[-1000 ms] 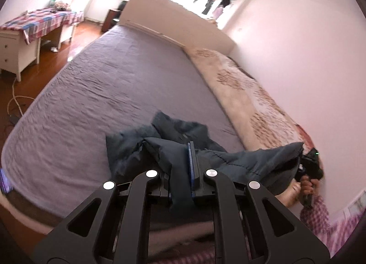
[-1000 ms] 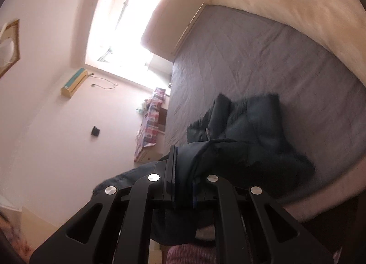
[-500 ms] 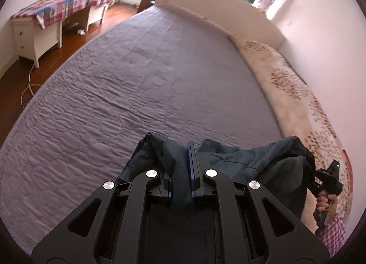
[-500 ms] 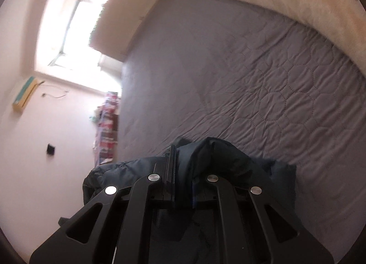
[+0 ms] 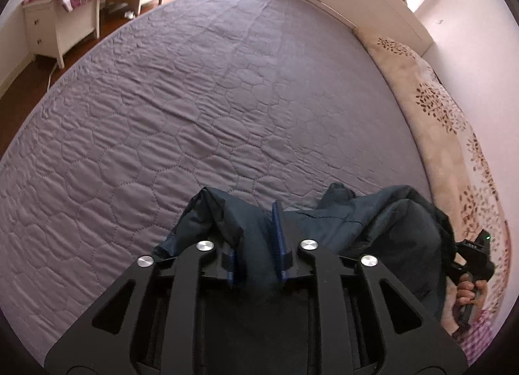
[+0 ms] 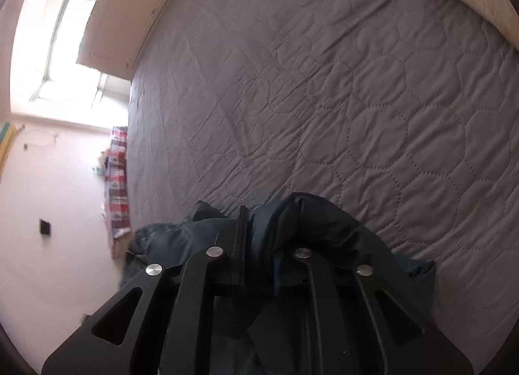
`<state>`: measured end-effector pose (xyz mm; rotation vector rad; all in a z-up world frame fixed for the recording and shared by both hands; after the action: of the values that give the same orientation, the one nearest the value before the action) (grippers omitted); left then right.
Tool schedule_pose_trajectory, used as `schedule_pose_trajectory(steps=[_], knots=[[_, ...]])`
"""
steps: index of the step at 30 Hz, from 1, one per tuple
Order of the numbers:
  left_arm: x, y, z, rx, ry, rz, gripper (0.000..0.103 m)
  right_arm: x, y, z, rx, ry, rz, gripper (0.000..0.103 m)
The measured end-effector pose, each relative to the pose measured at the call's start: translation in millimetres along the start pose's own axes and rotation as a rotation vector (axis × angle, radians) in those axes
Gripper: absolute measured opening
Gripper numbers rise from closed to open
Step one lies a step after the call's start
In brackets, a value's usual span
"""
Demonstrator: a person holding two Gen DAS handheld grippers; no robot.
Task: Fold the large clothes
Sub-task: 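Lift the hem with both tools and fold it up over the jacket, then open both tools and release the folded hem onto the jacket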
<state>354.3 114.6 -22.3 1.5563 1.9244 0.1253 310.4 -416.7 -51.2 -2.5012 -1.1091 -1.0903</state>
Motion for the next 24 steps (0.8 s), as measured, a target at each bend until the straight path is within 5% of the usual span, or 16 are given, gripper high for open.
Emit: schedule_pose_trajectory(steps=[3,7,14,20,24], knots=[[-1,4,-13,-0.005,-0.069,-0.035,0.044,9,2,-9,0.005,0.065,-0.001,0.034],[-9,7,-46,-0.106,-0.121,-0.021,0.096,18,3,-36,-0.082,0.168,-0.009,0.078],[-19,-13,-80,-0.166,-0.120,0.018,0.096,29,-20,-74,-0.157,0.129,-0.155,0.078],[-20,-82,-87,-0.164,0.062,0.174,0.096,5,-95,-98,-0.243,-0.039,-0.373,0.078],[-3,-126,-92,-0.169,0.160,0.205,0.096,-38,-152,-117,-0.287,-0.106,-0.397,0.078]])
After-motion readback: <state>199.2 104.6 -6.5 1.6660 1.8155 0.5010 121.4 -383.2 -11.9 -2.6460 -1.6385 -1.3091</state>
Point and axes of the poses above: each gripper's, at about its wrist camera, not at the fingertips, and z roughly the way its jaws point, x to its left, y to its top, the point moved 5 cm from there along z, roughly the way its jaws point
